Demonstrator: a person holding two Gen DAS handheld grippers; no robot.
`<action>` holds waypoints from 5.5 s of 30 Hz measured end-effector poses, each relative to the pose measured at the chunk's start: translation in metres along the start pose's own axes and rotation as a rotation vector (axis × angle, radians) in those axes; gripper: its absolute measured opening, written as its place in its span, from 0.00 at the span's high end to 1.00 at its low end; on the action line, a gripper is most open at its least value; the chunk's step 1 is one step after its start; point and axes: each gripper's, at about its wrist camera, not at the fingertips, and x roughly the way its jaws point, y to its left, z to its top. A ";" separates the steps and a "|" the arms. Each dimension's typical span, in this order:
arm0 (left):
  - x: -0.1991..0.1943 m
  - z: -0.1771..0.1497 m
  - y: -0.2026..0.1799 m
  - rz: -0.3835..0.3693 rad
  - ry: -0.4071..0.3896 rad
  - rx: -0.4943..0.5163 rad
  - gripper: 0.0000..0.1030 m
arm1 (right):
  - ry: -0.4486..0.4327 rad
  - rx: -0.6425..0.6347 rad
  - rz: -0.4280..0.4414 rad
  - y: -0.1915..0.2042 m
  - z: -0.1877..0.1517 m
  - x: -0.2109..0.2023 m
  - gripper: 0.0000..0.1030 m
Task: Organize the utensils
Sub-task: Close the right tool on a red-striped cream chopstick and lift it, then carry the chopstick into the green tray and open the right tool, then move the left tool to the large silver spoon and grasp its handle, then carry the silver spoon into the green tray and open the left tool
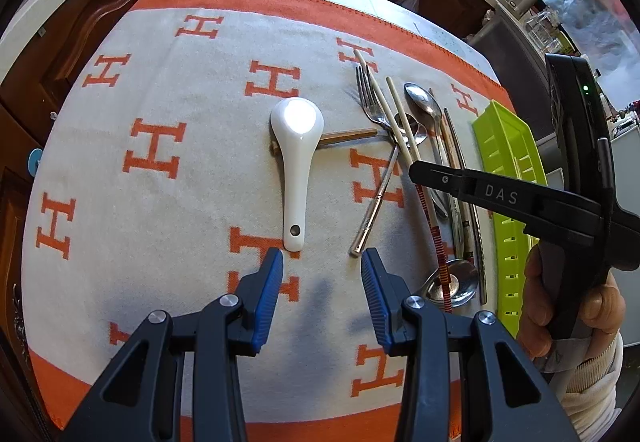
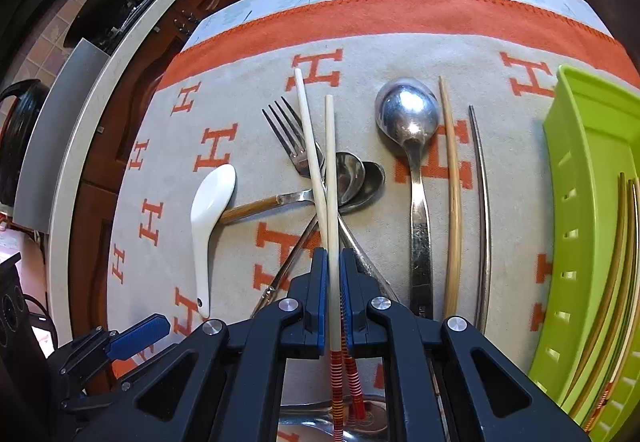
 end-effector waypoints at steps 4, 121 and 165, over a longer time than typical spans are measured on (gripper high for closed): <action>0.000 0.000 0.000 -0.002 0.000 -0.001 0.62 | 0.002 -0.021 -0.022 0.005 -0.001 0.002 0.92; 0.101 0.103 -0.119 -0.045 0.061 -0.025 0.86 | -0.187 0.209 0.168 -0.159 -0.091 -0.150 0.75; -0.031 0.054 -0.143 -0.337 -0.294 0.190 0.99 | -0.238 0.271 0.225 -0.170 -0.112 -0.158 0.75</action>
